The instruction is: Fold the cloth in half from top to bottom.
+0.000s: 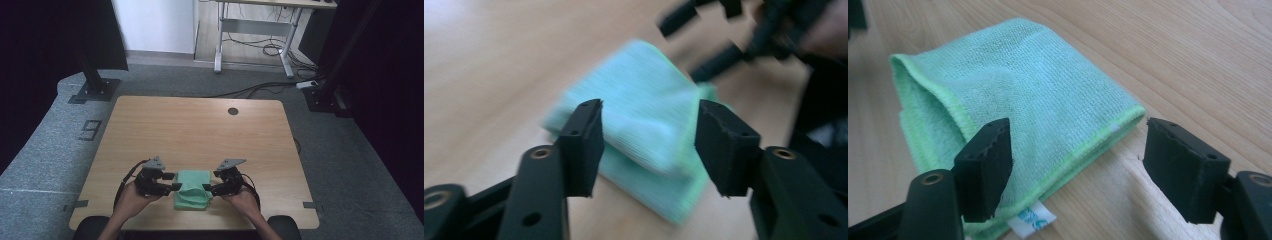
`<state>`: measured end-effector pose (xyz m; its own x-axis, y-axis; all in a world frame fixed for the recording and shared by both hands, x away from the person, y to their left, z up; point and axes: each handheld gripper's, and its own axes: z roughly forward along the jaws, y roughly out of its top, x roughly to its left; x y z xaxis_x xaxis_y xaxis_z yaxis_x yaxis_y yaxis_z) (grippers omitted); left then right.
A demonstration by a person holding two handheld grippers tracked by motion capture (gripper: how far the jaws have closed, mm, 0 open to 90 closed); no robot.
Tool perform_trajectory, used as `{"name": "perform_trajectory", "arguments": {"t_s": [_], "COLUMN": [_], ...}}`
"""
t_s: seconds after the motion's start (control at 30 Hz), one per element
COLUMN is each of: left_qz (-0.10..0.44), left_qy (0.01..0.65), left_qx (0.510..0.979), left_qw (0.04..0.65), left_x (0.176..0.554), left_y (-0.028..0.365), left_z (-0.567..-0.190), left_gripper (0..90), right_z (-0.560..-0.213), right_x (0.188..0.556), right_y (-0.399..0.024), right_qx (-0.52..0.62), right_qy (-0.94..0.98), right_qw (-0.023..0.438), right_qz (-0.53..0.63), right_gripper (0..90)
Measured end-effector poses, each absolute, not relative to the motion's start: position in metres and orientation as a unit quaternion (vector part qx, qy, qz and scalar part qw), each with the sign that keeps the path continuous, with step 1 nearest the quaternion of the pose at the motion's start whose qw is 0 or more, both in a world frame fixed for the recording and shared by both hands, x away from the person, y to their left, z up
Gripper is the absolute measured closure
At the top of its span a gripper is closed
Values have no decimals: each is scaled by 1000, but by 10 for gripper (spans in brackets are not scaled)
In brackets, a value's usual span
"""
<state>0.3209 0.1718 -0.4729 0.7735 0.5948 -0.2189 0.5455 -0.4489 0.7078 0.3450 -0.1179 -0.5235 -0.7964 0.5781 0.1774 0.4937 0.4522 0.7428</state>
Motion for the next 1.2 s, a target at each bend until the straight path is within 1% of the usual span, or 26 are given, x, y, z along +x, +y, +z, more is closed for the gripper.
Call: {"name": "perform_trajectory", "arguments": {"t_s": [0.07,0.13,0.23,0.47,0.53,0.7,0.9,1.2], "left_qz": [38,38,36,43,52,78,92,103], "left_qy": [350,358,360,366,363,355,359,383], "left_qx": [845,846,854,865,874,881,877,858], "left_qw": [403,393,375,341,318,304,306,327], "left_x": [329,334,330,317,316,319,334,379], "left_y": [172,170,166,166,163,158,157,157], "left_z": [-478,-488,-499,-517,-526,-531,-532,-537], "left_gripper": [401,381,347,339,339,325,319,295], "right_z": [-526,-528,-531,-541,-542,-544,-545,-545], "right_x": [345,342,334,326,326,326,337,375], "right_y": [-114,-111,-110,-110,-109,-108,-109,-111], "right_qx": [310,304,294,289,288,285,287,308], "right_qy": [855,860,869,880,882,885,884,875], "right_qw": [51,50,50,53,59,75,85,96], "right_qz": [413,407,396,374,367,360,360,362], "right_gripper": [250,233,208,194,194,194,208,240]}}
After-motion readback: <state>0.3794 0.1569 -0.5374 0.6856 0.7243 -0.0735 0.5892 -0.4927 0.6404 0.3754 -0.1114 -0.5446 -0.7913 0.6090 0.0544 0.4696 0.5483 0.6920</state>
